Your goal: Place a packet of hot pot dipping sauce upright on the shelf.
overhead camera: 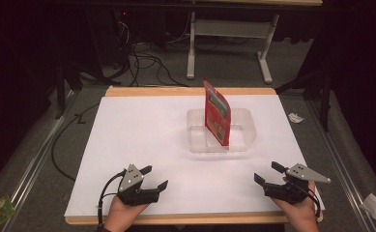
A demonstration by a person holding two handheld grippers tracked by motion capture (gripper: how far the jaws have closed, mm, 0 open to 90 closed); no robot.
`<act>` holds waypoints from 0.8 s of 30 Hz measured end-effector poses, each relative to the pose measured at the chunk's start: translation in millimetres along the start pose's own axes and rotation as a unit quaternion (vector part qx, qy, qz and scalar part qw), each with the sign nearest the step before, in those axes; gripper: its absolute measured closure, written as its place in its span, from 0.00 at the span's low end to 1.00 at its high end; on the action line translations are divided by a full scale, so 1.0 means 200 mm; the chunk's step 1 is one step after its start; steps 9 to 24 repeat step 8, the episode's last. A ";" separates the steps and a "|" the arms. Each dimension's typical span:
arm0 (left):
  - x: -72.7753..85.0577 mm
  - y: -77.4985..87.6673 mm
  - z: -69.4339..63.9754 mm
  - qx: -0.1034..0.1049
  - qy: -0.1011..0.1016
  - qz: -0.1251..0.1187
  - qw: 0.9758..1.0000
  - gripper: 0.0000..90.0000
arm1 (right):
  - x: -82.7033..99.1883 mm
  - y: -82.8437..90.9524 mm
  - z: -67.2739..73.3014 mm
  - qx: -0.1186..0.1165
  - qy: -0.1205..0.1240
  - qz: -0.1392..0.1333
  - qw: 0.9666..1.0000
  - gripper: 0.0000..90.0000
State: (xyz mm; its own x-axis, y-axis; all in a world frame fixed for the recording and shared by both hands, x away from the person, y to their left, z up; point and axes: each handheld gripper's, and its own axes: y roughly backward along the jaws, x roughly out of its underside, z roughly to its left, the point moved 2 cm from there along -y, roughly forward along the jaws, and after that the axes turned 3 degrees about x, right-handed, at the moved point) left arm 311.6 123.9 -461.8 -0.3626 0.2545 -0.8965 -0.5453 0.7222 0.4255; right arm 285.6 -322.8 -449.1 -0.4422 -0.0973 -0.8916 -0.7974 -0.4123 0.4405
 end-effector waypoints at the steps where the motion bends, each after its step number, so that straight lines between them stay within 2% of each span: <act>1: 0.00 0.00 0.01 0.000 0.003 -0.001 1.000 0.25 | -0.01 0.00 0.00 0.000 -0.003 -0.002 1.000 0.16; 4: 0.00 0.01 0.02 -0.001 0.009 -0.002 1.000 0.24 | -0.01 -0.01 0.02 -0.001 0.000 -0.003 1.000 0.16; 8: 0.00 0.00 0.03 -0.001 0.007 0.001 1.000 0.23 | -0.01 -0.03 0.04 -0.004 0.008 0.005 1.000 0.16; 24: 0.00 0.00 0.03 -0.001 0.007 0.001 1.000 0.23 | -0.01 -0.03 0.04 -0.004 0.008 0.005 1.000 0.16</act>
